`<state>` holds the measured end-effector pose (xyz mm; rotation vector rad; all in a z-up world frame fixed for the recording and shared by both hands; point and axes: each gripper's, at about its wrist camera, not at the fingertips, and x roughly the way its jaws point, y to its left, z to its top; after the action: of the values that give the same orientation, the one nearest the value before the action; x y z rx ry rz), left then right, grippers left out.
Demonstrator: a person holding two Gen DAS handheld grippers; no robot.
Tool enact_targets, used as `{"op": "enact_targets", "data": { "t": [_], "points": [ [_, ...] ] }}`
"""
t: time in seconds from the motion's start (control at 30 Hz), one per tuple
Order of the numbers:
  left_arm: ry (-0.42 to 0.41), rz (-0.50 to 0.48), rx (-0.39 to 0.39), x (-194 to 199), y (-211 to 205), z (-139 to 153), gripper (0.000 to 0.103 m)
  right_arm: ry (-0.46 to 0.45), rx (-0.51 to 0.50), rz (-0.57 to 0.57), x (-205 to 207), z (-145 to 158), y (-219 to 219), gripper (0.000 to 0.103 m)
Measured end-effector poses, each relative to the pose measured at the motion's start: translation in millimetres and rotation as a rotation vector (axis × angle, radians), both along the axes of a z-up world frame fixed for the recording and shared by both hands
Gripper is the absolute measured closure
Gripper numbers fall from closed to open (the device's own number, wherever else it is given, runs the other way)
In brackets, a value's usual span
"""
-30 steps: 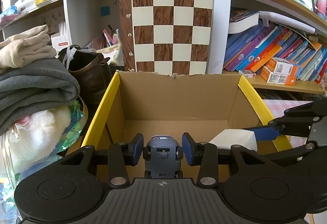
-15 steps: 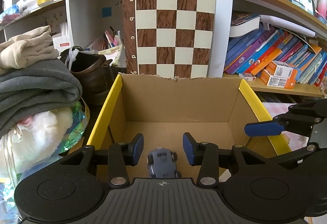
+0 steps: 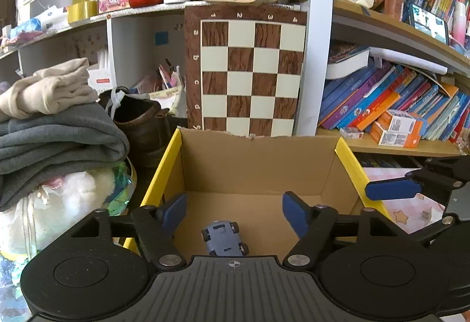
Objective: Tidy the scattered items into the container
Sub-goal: 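Open the left tool on the purple car while the right tool releases the white cube, then withdraw both tools from the box and move toward the tape roll and charger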
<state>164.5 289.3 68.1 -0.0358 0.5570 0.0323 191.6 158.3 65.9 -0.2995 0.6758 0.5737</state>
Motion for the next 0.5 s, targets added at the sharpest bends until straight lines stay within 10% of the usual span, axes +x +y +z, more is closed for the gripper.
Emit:
{"op": "enact_targets", "data": {
  "t": [0.5],
  "points": [
    [-0.036, -0.005, -0.01, -14, -13, 11, 0.01, -0.025, 0.025, -0.052, -14, 9, -22, 0.013]
  ]
}}
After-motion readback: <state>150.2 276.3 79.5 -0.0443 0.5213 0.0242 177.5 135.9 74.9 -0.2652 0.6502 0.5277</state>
